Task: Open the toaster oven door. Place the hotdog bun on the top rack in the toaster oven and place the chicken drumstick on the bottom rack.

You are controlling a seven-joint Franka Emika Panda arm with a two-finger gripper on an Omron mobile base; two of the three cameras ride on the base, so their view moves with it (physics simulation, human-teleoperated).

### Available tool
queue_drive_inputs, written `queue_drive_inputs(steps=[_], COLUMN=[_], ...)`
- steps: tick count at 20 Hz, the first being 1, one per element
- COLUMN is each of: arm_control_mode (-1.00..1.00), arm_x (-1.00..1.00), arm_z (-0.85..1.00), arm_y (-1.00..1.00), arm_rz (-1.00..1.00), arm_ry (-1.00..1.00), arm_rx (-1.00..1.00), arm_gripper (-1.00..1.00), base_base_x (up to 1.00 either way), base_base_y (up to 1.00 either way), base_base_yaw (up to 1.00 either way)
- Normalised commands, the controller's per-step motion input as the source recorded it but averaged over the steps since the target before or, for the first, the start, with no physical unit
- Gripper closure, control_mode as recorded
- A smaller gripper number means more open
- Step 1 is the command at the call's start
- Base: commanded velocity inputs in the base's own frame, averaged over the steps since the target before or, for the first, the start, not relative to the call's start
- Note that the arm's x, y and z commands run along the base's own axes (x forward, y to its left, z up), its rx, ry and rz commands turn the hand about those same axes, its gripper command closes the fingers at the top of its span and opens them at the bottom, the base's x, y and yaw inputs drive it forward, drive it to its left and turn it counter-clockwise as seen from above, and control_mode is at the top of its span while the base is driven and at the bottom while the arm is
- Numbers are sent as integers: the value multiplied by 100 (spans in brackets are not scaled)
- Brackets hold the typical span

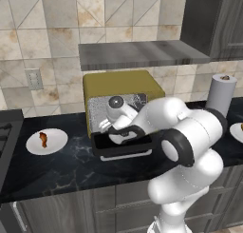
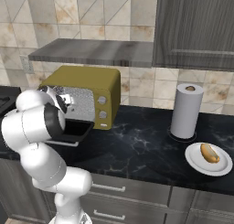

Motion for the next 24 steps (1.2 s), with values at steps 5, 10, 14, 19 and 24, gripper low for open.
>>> queue_drive_inputs(steps=[5, 10, 14, 19, 24], arm_control_mode=[-100, -100, -100, -100, -100], arm_x=[-24, -27, -30, -32, -34], arm_z=[-18, -18, -20, -23, -23], arm_y=[1, 4, 7, 7, 4], arm_rz=[-4, -4, -5, -5, -5], arm_ry=[5, 4, 5, 7, 6], arm_rx=[1, 0, 0, 1, 3], arm_gripper=[100, 100, 100, 100, 100], base_base_x=[0, 0, 0, 0, 0], base_base_y=[0, 0, 0, 0, 0], base_base_yaw=[0, 0, 0, 0, 0])
